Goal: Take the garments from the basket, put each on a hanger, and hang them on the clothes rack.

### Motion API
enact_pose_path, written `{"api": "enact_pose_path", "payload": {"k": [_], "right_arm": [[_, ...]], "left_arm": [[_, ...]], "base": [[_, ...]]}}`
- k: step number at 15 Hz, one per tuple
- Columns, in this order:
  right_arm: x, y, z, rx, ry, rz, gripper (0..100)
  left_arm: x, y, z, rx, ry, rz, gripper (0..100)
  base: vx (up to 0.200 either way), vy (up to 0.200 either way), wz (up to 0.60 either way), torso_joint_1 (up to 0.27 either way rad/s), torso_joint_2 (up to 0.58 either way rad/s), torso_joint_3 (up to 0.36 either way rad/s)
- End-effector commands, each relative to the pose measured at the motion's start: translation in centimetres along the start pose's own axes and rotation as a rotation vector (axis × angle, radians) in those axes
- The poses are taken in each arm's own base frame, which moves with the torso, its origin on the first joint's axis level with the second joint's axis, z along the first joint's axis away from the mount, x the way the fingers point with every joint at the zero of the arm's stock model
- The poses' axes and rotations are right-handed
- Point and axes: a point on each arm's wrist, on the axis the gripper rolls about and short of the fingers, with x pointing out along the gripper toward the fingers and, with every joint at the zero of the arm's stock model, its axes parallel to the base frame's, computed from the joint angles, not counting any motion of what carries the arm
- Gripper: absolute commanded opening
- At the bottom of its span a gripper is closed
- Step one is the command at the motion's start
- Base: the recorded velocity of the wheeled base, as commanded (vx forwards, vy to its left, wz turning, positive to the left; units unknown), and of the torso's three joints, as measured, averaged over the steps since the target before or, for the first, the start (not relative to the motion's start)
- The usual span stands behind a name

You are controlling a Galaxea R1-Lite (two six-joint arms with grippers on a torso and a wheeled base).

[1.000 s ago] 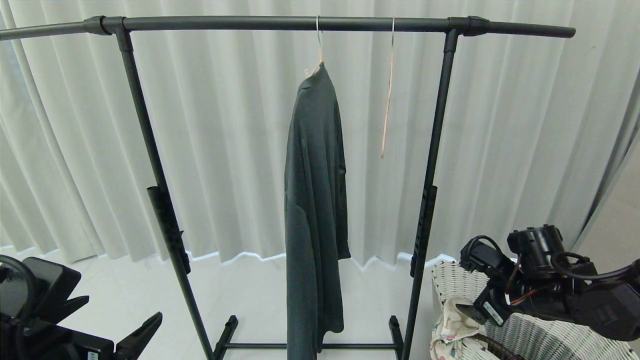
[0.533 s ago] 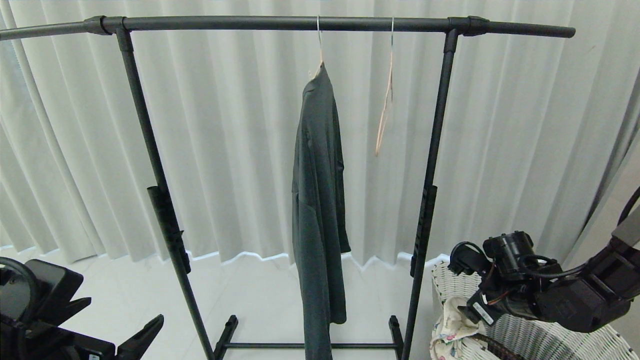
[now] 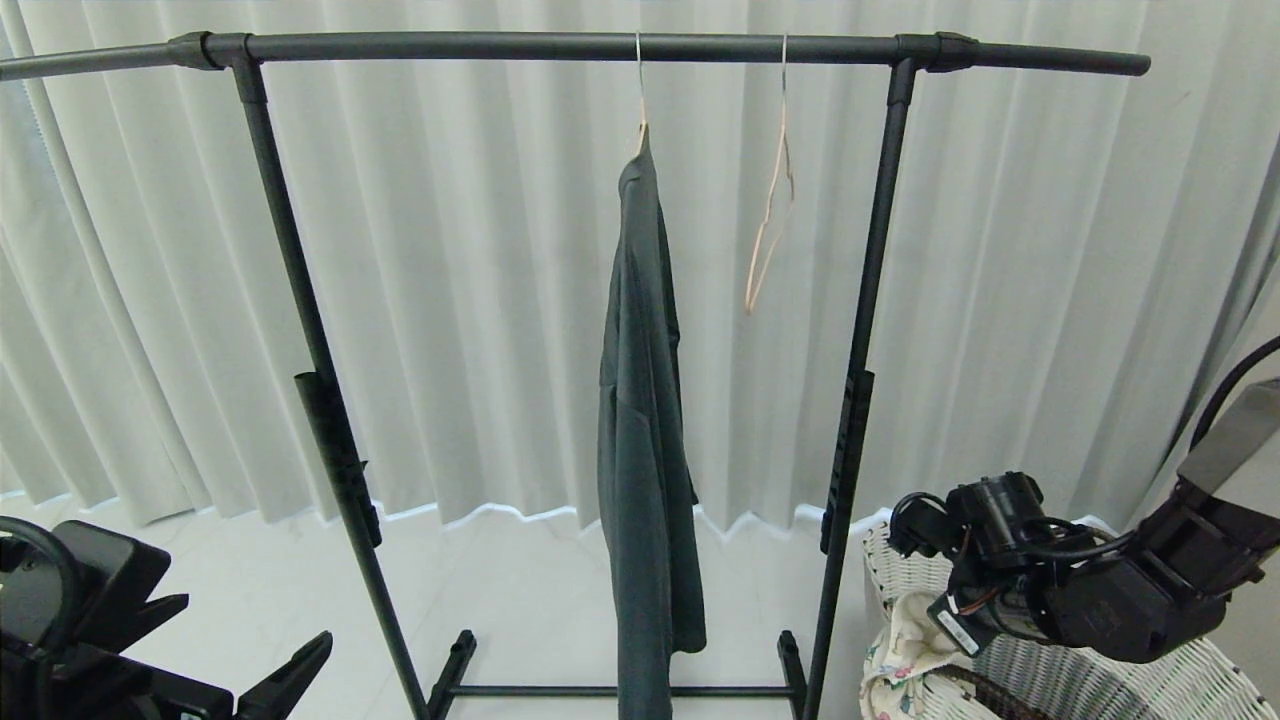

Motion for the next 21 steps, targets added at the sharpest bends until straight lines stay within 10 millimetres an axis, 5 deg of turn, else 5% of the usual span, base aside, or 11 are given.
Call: {"api": "enact_pose_path", "payload": {"k": [1,4,8,12,16,21], "right_arm": [[-0.1,0.3,0.3,-0.003,-0.01,0.004,0],[-1.2,1.1,1.9,0.033,-0.077,0.013,0],[-4.2,1.4,6.5,0.077,-0.27,0.017,0],[-9.8,2.6,11.0,0.162,-0.418,0.098,0],[-14.5,2.9,12.9,0.189,-0.512,0.153,0],[-17.4,3.4,13.3,0.174,-0.578,0.187,0]], "left_arm": [[0.0,0.0,0.0,0.0,0.0,0.0,100],[0.0,0.0,0.0,0.001,0.0,0.0,100],[0.0,0.0,0.0,0.004,0.001,0.002,100],[-0.3,0.1,-0.1,0.03,-0.009,0.009,100],[-0.5,0.2,-1.1,0.103,0.014,0.066,100],[-0.6,0.2,-1.1,0.102,0.009,0.067,100]], "base": [[0.0,0.0,0.0,0.0,0.0,0.0],[0.0,0.0,0.0,0.0,0.0,0.0],[0.0,0.0,0.0,0.0,0.0,0.0],[0.0,0.0,0.0,0.0,0.0,0.0],[-0.05,0.0,0.0,0.002,0.0,-0.001],[-0.2,0.0,0.0,0.006,0.0,0.005]]}}
